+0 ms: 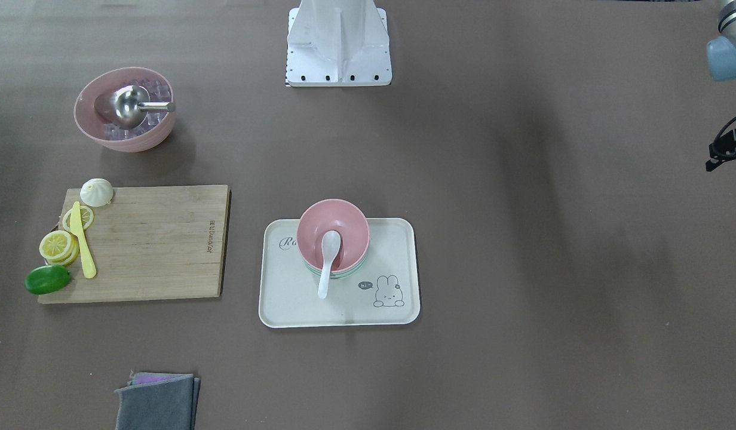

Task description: Stack pink bowl on green and place spoon

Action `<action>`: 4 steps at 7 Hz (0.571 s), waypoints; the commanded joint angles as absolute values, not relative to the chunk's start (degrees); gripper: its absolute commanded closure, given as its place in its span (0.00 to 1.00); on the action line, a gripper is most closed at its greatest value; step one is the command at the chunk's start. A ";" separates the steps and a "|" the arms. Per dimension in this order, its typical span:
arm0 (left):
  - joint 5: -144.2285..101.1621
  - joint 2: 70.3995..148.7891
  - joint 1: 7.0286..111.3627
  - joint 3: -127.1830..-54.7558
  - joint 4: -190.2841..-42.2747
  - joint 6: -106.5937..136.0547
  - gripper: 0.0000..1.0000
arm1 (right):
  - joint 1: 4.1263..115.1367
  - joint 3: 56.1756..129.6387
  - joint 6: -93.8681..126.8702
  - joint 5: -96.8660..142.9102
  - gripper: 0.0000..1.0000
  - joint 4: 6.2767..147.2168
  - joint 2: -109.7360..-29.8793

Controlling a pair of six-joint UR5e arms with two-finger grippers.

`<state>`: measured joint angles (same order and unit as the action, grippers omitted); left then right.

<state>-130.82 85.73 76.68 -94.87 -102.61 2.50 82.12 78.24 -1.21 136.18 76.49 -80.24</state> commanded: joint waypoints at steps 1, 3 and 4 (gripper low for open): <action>-131.22 85.96 76.82 -94.66 -102.57 2.81 0.02 | 82.18 78.13 -1.32 136.32 0.00 76.46 -80.33; -131.22 85.96 76.90 -94.83 -102.74 2.99 0.02 | 82.18 78.13 -1.32 136.23 0.00 76.46 -80.16; -131.22 86.04 76.90 -94.83 -102.83 2.99 0.02 | 82.18 78.13 -1.14 136.23 0.00 76.46 -80.16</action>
